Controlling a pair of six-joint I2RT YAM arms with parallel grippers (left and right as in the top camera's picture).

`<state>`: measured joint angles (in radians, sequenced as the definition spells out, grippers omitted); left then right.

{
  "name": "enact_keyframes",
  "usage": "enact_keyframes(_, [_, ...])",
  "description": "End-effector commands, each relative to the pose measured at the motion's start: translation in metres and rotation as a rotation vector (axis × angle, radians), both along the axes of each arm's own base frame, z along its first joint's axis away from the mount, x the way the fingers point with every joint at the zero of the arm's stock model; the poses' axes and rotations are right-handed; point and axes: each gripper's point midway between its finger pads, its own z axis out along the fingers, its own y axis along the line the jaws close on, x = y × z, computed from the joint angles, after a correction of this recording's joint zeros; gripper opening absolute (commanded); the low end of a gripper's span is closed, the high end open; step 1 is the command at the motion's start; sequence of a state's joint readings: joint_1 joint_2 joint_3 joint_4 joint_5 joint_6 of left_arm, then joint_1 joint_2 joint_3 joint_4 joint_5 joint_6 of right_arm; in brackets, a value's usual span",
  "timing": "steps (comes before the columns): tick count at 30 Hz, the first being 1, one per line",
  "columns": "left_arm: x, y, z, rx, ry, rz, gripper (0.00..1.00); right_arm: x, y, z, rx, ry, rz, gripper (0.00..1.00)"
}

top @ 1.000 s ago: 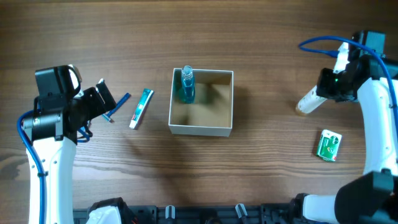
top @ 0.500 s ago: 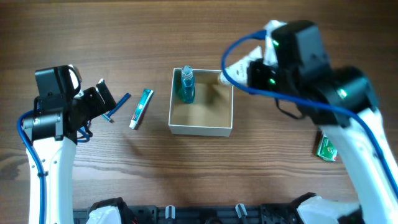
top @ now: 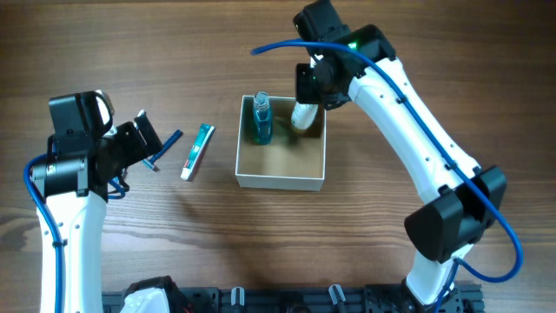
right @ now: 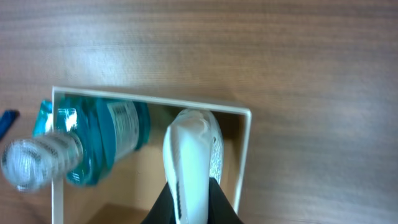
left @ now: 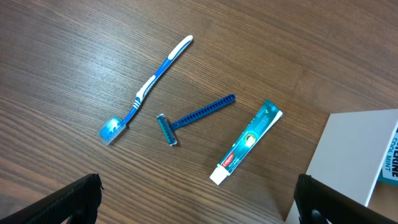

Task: Pack container
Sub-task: 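Place the Pantene tube upright in the box's back corner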

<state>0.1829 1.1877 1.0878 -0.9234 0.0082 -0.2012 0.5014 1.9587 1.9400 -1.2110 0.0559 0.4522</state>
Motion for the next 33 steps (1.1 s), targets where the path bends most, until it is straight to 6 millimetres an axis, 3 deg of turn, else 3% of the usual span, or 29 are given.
enact_keyframes(1, [0.004,0.003,0.007,0.0,-0.019,0.021,1.0,0.015,0.003,0.015,0.007,-0.081,-0.028,0.04])
enact_keyframes(6, [0.003,0.003,0.007,-0.001,-0.019,0.021,1.0,0.019,-0.005,0.016,-0.034,-0.105,-0.046,0.05])
enact_keyframes(12, [0.003,0.003,0.006,-0.001,-0.016,0.021,1.0,0.013,-0.008,0.012,-0.051,-0.077,-0.043,0.33])
enact_keyframes(23, [0.003,0.003,0.006,-0.001,-0.016,0.021,1.0,0.005,-0.012,0.012,-0.065,-0.053,-0.042,0.44])
enact_keyframes(25, [0.003,0.003,0.006,-0.001,-0.016,0.021,1.0,0.003,-0.013,0.027,-0.056,-0.088,-0.019,0.46])
enact_keyframes(29, [0.003,0.003,0.007,-0.001,-0.016,0.021,1.0,-0.008,-0.035,0.092,-0.013,-0.235,-0.04,0.51])
enact_keyframes(30, [0.003,0.003,0.006,-0.001,-0.016,0.021,1.0,-0.011,-0.05,0.112,-0.003,-0.285,-0.104,0.57])
enact_keyframes(31, [0.003,0.003,0.006,-0.001,-0.016,0.021,1.0,-0.015,-0.066,0.127,0.011,-0.321,-0.179,0.73])
enact_keyframes(32, [0.003,0.003,0.006,-0.001,-0.016,0.021,1.0,-0.021,-0.089,0.145,0.036,-0.357,-0.28,0.82])
enact_keyframes(33, [0.003,0.003,0.006,-0.001,-0.016,0.021,1.0,-0.034,-0.125,0.16,0.058,-0.37,-0.403,0.86])
